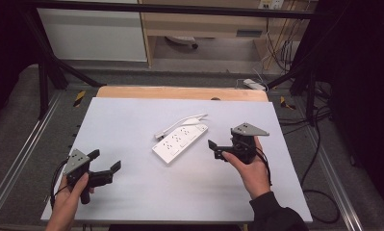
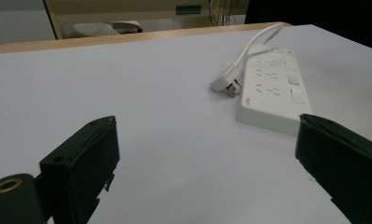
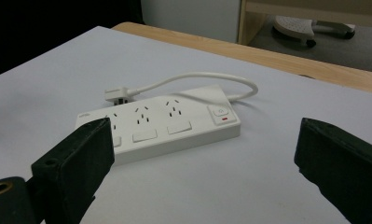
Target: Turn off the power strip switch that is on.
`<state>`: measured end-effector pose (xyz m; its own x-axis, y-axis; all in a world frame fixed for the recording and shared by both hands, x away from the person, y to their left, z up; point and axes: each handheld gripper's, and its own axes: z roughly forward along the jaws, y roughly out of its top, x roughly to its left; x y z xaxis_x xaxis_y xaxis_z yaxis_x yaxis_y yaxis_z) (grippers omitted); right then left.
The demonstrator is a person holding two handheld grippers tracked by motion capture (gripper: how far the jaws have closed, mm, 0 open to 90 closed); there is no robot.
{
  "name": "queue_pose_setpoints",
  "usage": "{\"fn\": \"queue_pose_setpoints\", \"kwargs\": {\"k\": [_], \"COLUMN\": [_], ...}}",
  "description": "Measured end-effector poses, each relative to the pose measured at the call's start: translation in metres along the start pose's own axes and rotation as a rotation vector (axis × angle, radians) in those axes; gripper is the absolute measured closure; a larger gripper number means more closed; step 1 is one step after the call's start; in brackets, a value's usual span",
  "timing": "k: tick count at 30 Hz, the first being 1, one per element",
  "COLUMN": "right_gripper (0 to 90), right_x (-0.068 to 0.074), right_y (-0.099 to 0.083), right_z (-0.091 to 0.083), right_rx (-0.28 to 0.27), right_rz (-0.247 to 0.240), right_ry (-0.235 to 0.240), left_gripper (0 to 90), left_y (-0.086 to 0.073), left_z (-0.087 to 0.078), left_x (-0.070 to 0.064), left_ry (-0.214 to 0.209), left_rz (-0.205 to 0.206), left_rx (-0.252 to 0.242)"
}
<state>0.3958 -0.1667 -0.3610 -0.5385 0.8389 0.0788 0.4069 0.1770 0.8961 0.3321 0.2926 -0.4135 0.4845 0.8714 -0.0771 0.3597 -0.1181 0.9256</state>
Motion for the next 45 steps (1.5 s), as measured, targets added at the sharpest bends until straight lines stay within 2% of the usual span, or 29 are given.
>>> {"fn": "queue_pose_setpoints", "kwargs": {"k": [9,14,19,21,25,33,35,37,45], "right_gripper": [10.5,22.2,41.2,46.3,57.8,73.6,77.6,81.1,90.0], "right_x": [0.001,0.003,0.005,0.005,0.002,0.004,0.002,0.001,0.004], "right_y": [0.005,0.009,0.016,0.02,0.024,0.026,0.029,0.031,0.036], "right_z": [0.016,0.026,0.032,0.033,0.033,0.035,0.037,0.038,0.047], "right_rx": [0.016,0.023,0.015,0.008,-0.017,-0.044,-0.042,-0.046,-0.059], "right_rz": [0.005,-0.003,-0.034,-0.039,-0.036,-0.049,-0.053,-0.054,-0.062], "right_ry": [0.036,0.047,0.061,0.051,0.039,0.044,0.037,0.044,0.053], "left_gripper": [6.2,6.1,6.1,6.2,6.2,6.2,6.5,6.3,6.5], "left_y": [-0.001,-0.001,-0.001,-0.001,-0.002,-0.002,-0.002,-0.003,-0.003], "left_z": [-0.002,-0.004,-0.002,-0.002,-0.003,-0.004,-0.004,-0.004,-0.005], "left_x": [0.001,0.0,0.0,0.0,0.001,0.001,0.0,0.0,0.001], "left_ry": [-0.003,0.0,-0.002,-0.009,-0.008,-0.007,-0.017,-0.025,-0.011], "left_rz": [-0.003,-0.004,-0.002,-0.005,-0.01,-0.005,-0.027,-0.031,-0.015], "left_rx": [0.0,-0.006,-0.006,0.006,0.002,0.004,0.007,0.007,0.012]}}
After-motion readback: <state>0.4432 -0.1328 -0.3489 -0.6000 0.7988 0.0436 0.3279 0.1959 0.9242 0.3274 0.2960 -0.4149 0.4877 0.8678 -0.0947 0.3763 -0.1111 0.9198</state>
